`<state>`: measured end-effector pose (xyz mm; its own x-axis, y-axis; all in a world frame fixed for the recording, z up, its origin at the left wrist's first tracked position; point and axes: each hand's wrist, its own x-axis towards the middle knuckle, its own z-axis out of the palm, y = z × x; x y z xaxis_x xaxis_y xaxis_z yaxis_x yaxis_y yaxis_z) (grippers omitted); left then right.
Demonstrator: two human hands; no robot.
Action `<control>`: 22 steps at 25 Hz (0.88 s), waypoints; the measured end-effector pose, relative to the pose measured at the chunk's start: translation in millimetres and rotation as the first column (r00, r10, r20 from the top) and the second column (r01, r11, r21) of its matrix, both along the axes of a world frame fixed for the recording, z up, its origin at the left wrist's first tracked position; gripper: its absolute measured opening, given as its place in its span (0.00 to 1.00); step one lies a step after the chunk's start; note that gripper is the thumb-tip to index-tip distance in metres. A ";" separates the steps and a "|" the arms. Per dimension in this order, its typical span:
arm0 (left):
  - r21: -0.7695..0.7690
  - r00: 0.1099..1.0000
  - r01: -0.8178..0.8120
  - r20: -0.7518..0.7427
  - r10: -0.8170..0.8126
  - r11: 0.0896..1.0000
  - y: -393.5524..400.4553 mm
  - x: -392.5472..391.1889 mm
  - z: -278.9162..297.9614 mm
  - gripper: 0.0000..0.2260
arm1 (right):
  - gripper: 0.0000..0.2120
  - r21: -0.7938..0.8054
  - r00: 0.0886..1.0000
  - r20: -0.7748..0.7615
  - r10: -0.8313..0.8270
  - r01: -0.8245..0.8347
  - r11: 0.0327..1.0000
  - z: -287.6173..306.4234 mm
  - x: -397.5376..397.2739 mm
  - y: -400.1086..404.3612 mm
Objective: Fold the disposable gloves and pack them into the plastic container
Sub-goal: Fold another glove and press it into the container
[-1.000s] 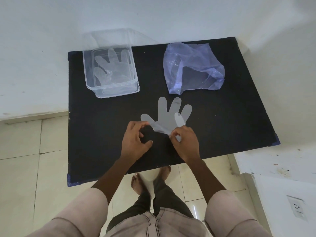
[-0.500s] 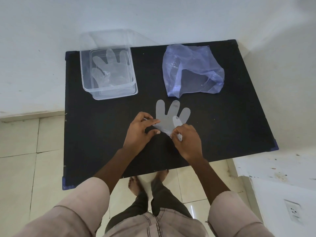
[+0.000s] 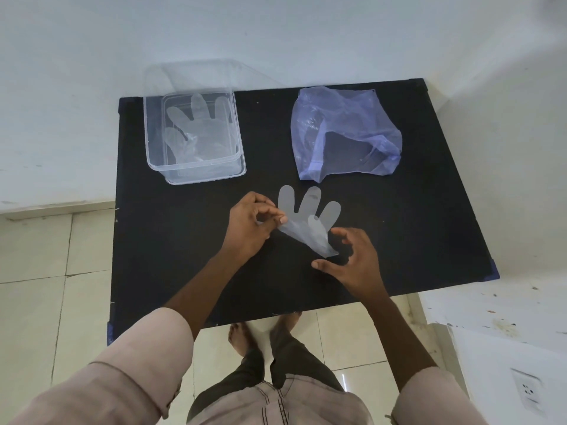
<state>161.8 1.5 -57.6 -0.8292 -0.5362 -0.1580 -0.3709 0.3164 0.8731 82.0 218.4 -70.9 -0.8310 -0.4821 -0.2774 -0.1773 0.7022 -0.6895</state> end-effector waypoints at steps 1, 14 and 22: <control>0.017 1.000 -0.016 0.000 0.016 1.000 0.0 -1.2 0.0 0.07 | 0.31 -0.012 1.000 0.000 -0.016 0.016 1.000 -0.6 -0.2 -0.5; 0.341 0.998 -0.067 0.019 0.064 0.938 -13.7 -7.8 15.7 0.03 | 0.08 -0.310 0.972 0.137 -0.190 0.224 0.924 17.2 -18.7 -12.8; 0.535 0.993 0.026 -0.109 0.039 0.844 -28.8 -32.5 69.5 0.03 | 0.06 -0.425 0.953 0.297 -0.064 0.192 0.885 86.1 -66.5 -39.6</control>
